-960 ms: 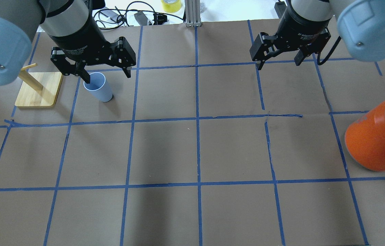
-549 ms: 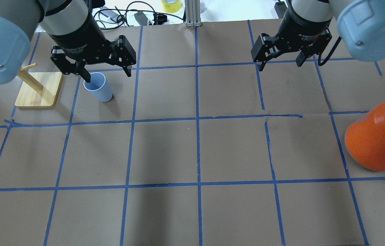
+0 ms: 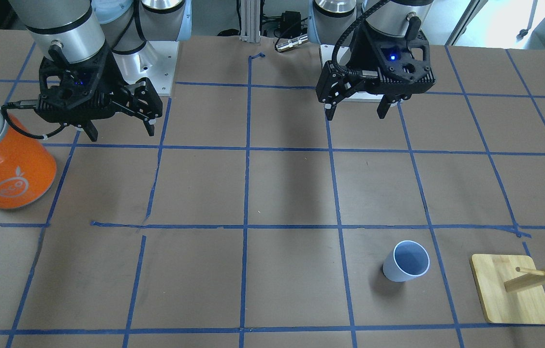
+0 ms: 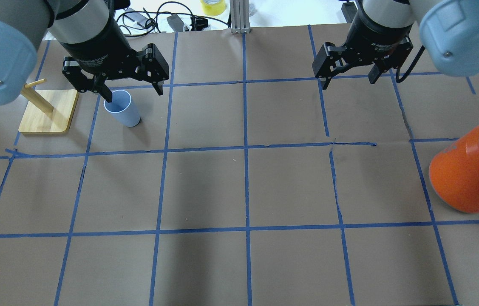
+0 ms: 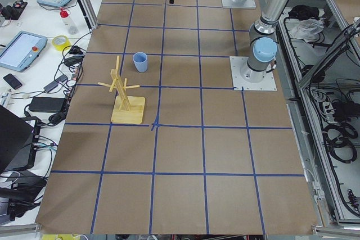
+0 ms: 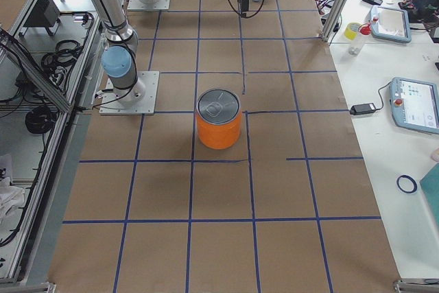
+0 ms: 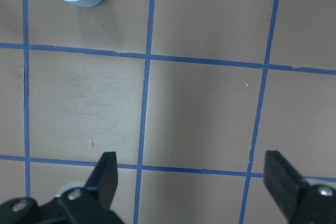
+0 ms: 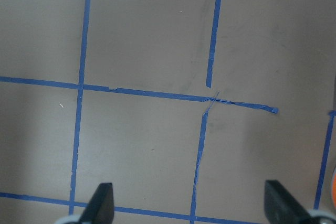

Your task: Flip cup

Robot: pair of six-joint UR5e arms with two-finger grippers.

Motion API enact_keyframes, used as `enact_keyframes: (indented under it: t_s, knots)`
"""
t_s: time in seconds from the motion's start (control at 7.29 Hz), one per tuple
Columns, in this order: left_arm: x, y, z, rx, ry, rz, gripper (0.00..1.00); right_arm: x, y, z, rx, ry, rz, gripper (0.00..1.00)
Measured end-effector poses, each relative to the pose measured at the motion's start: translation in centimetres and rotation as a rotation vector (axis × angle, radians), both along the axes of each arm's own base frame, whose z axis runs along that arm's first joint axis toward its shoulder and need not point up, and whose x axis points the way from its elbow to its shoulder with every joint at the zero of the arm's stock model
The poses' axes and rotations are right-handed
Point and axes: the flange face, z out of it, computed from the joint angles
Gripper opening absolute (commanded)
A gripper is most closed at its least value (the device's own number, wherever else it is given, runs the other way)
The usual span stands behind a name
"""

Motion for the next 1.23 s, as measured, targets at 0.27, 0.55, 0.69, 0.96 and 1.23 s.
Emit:
enact_keyframes:
  t_s: [0.27, 0.55, 0.69, 0.96, 1.23]
  knots:
    - [0.05, -0.04, -0.03, -0.001, -0.005, -0.002, 1.0, -0.01, -0.05, 0.02, -0.003, 0.001, 0.0, 1.0]
    - [0.17, -0.02, 0.03, -0.003, -0.013, -0.002, 1.0, -0.03, -0.11, 0.07, -0.009, 0.0, -0.001, 1.0]
    - [0.17, -0.03, -0.01, -0.002, -0.015, -0.003, 1.0, -0.03, -0.15, 0.05, -0.011, 0.0, -0.001, 1.0]
    - [0.15, -0.06, -0.09, -0.001, -0.015, -0.004, 1.0, -0.1, -0.27, 0.02, -0.014, -0.001, -0.015, 1.0]
    - [0.11, 0.0, -0.19, 0.001, -0.017, -0.005, 1.0, -0.12, -0.28, 0.02, -0.014, -0.002, -0.028, 1.0]
